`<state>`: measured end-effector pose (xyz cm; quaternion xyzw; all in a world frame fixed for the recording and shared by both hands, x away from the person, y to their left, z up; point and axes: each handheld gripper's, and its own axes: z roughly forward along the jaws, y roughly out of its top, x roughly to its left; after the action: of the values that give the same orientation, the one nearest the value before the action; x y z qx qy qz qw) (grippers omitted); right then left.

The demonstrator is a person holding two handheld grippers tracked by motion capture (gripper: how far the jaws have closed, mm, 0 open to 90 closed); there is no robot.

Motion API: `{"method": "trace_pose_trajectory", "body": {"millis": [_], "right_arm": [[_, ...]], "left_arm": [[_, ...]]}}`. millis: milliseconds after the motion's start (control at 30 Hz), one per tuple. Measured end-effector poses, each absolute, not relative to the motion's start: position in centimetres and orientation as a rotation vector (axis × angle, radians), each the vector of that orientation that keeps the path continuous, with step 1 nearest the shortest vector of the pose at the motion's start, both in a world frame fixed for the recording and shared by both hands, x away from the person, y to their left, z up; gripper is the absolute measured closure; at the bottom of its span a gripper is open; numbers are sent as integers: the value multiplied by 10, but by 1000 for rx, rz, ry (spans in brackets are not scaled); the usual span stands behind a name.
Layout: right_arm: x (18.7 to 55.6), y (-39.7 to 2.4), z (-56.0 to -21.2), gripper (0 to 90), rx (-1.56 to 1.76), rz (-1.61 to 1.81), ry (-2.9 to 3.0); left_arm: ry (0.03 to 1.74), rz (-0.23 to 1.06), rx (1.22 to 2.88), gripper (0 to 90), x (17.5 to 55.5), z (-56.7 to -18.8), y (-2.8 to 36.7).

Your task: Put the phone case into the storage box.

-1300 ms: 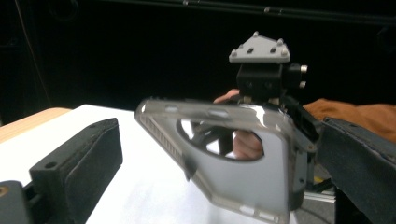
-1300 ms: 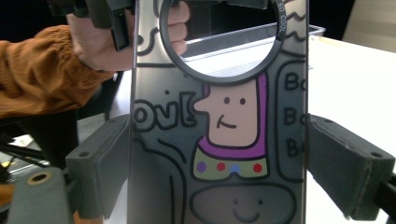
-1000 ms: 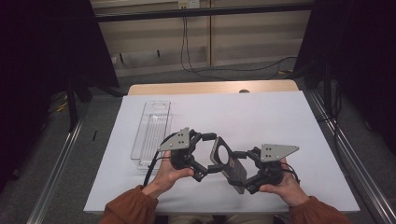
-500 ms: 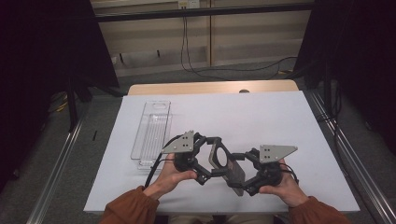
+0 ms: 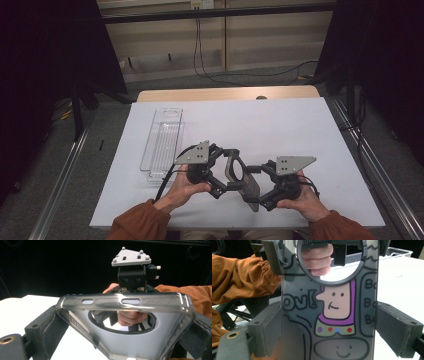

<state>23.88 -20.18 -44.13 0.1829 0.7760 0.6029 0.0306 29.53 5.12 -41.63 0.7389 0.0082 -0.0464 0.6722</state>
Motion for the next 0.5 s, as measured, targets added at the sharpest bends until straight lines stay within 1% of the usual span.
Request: {"method": "trace_pose_trajectory", "body": {"millis": [500], "right_arm": [[240, -201, -442, 117, 570, 1805, 2383]], "left_arm": [[48, -114, 1662, 96, 298, -416, 51]]}}
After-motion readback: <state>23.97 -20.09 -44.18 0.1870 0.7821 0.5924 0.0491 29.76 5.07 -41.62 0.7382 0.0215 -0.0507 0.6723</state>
